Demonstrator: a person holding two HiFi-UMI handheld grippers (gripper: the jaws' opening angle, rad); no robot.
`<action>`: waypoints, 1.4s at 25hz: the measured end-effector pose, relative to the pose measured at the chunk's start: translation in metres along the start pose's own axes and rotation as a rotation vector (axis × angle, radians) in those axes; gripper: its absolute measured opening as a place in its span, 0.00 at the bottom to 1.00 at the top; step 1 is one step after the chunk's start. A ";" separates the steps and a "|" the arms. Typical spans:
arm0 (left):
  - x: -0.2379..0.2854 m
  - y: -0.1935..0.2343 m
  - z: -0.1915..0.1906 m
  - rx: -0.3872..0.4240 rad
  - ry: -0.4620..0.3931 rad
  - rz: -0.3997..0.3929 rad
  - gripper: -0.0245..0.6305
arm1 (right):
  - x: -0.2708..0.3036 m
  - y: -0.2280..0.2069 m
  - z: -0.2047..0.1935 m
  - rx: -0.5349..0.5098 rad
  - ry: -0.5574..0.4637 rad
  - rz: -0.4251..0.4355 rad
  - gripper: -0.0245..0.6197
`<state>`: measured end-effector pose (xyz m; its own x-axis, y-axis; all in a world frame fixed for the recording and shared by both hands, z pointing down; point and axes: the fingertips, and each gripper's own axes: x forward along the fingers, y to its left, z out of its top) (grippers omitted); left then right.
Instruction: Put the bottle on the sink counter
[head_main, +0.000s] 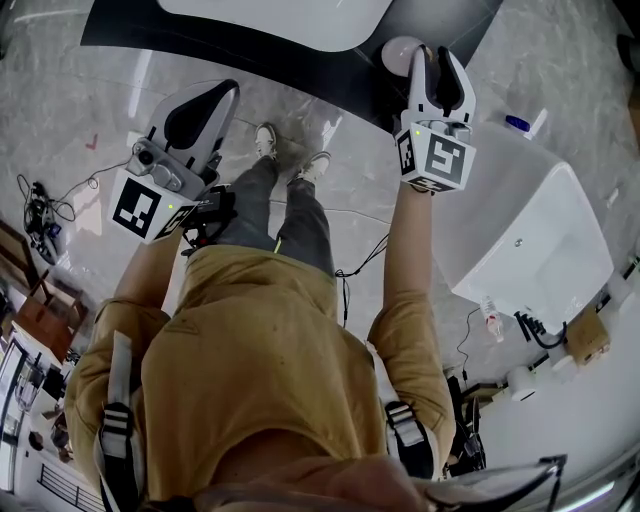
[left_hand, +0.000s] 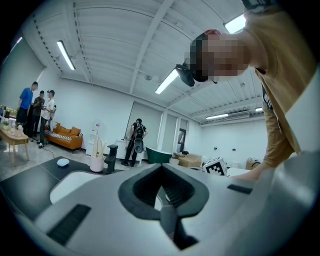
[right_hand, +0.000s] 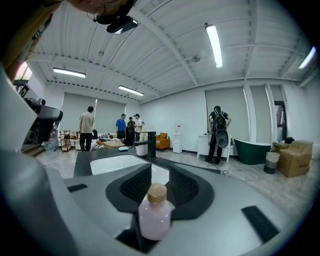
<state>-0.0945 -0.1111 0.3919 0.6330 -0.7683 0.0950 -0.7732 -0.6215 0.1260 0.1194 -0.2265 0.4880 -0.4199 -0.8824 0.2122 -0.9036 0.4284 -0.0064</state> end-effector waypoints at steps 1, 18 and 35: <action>0.000 -0.001 0.002 0.002 -0.003 0.000 0.04 | -0.001 -0.001 0.001 0.002 0.000 -0.001 0.21; -0.022 -0.010 0.033 0.027 -0.058 0.007 0.04 | -0.029 -0.013 0.010 0.051 0.031 -0.056 0.05; -0.043 -0.009 0.058 0.038 -0.110 0.025 0.04 | -0.049 -0.027 0.043 0.034 0.019 -0.104 0.05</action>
<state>-0.1167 -0.0811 0.3298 0.6074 -0.7943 -0.0120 -0.7907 -0.6059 0.0871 0.1609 -0.2032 0.4360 -0.3221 -0.9178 0.2321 -0.9447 0.3274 -0.0163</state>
